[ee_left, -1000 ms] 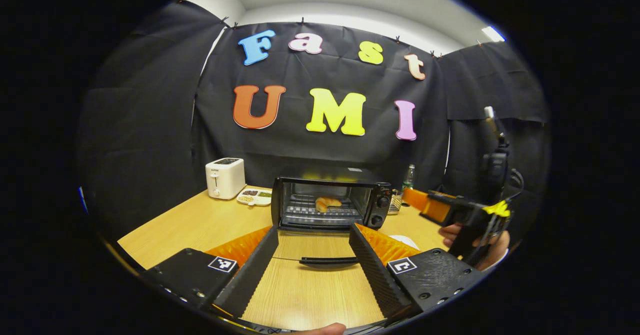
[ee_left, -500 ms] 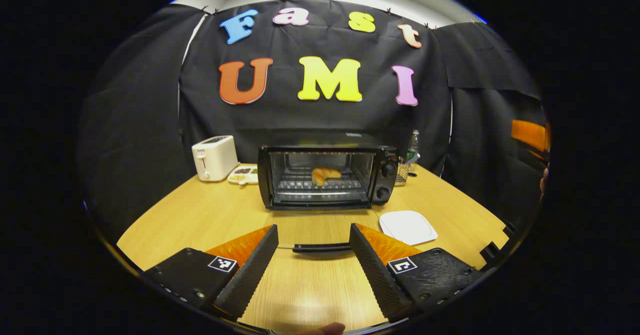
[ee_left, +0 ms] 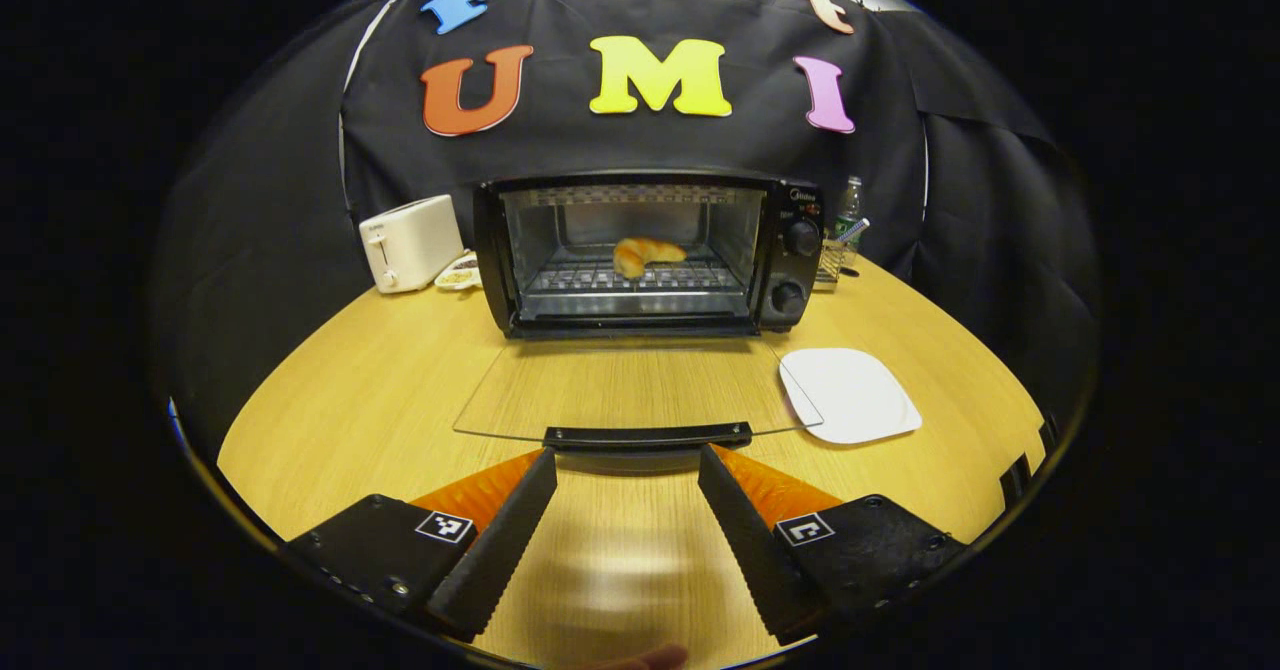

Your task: Open the electric oven with the left hand, put the food in, and close the electric oven.

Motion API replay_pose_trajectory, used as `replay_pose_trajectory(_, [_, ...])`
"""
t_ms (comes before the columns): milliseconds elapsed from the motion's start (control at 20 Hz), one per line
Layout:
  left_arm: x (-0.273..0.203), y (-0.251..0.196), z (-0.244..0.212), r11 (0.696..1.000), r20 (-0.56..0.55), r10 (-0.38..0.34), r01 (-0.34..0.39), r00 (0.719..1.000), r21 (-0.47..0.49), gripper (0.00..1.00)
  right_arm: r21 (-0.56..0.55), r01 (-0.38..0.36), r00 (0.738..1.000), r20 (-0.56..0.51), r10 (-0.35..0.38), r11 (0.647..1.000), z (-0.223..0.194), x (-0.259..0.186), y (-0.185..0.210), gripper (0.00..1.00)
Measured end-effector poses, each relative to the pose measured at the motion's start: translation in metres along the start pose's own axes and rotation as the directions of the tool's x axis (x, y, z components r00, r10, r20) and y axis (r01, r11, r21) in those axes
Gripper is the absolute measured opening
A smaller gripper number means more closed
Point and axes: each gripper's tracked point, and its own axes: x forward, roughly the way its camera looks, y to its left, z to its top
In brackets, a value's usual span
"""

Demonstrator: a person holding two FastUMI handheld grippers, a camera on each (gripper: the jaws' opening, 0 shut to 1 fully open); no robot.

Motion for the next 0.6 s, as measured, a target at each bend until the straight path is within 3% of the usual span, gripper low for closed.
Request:
replay_pose_trajectory(200, [0.015, -0.011, -0.020, 1.000, -0.068, -0.021, 0.022, 0.997, 0.009, 0.94, 0.024, -0.026, 1.000, -0.012, 0.026, 0.999, -0.011, -0.002, -0.002, 0.96])
replay_pose_trajectory(450, [0.036, -0.014, -0.029, 1.000, -0.115, 0.003, -0.002, 0.993, 0.010, 0.95, 0.088, -0.060, 0.998, -0.022, 0.062, 0.994, -0.020, -0.003, -0.002, 0.96])
replay_pose_trajectory(550, [0.043, -0.016, -0.033, 1.000, -0.144, 0.009, -0.006, 0.990, 0.017, 0.96, 0.081, -0.041, 0.999, -0.015, 0.042, 0.996, -0.019, -0.003, -0.010, 1.00])
replay_pose_trajectory(600, [0.044, -0.013, -0.034, 1.000, -0.157, 0.018, -0.016, 0.987, 0.015, 0.95, 0.078, -0.032, 0.999, -0.010, 0.033, 0.996, -0.018, -0.002, -0.012, 0.96])
